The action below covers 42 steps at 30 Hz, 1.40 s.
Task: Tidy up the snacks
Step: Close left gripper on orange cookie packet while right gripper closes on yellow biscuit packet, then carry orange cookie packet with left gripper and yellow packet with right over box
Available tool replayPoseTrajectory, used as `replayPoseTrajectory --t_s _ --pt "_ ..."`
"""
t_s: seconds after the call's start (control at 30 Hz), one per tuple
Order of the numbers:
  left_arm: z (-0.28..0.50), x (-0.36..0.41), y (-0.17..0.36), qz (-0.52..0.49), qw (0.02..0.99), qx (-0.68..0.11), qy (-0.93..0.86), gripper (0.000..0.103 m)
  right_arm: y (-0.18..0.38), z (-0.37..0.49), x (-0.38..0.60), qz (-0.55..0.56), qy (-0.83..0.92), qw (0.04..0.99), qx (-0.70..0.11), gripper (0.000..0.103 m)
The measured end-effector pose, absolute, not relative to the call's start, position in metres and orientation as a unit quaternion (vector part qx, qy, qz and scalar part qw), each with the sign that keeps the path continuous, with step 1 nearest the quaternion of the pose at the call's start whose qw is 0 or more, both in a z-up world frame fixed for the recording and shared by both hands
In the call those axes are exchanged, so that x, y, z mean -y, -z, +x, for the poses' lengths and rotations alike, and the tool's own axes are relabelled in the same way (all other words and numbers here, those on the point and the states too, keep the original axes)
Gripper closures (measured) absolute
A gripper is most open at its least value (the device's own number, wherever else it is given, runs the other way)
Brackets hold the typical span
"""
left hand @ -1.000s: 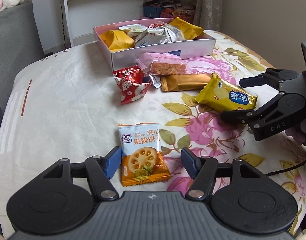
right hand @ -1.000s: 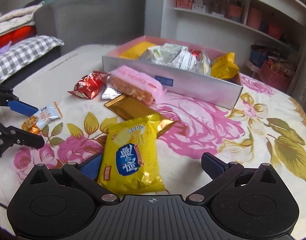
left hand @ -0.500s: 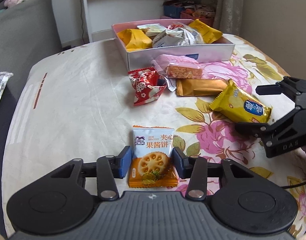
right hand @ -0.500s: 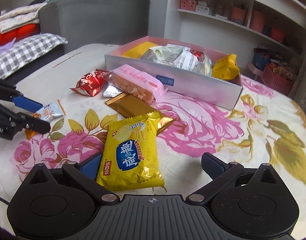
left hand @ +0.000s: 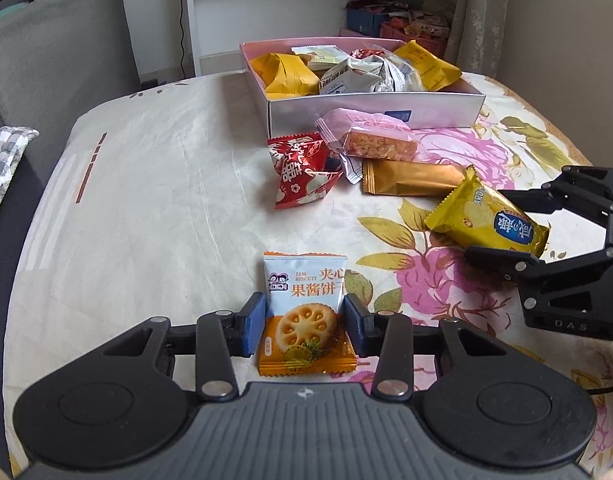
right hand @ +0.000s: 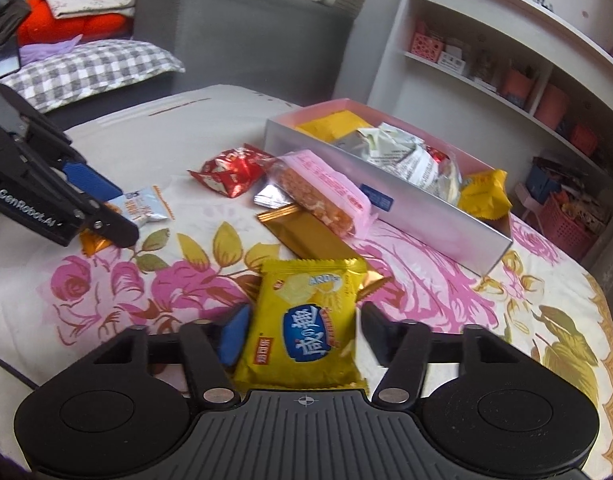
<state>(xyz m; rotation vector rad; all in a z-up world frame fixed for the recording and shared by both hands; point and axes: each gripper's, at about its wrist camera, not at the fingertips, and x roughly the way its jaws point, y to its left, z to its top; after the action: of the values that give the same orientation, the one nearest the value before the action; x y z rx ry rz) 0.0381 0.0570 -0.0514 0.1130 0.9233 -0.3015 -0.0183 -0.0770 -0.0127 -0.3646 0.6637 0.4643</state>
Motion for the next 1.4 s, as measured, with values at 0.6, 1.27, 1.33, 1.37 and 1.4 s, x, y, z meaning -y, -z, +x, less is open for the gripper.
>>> replayPoseTrajectory --t_s 0.6,1.27,1.33,1.37,1.4 --pt "0.046 -0.065 0.027 0.001 0.887 -0.439 0.143 0.067 -0.012 0.005 0.105 -0.014 -0.231 0.888 -0.397 0.054" --pt "0.087 -0.046 -0.008 -0.051 0.908 -0.395 0.129 0.067 -0.046 0.066 0.142 0.080 -0.181 0.910 -0.365 0.054" --pt "0.093 -0.042 -0.010 -0.056 0.910 -0.391 0.126 0.067 -0.046 0.075 0.149 0.098 -0.173 0.909 -0.365 0.053" --pt "0.097 -0.040 -0.011 -0.059 0.911 -0.389 0.125 0.067 -0.047 0.079 0.152 0.106 -0.169 0.909 -0.365 0.053" --pt "0.100 -0.038 -0.011 -0.062 0.911 -0.387 0.125 0.067 -0.047 0.082 0.154 0.116 -0.166 0.909 -0.364 0.053"
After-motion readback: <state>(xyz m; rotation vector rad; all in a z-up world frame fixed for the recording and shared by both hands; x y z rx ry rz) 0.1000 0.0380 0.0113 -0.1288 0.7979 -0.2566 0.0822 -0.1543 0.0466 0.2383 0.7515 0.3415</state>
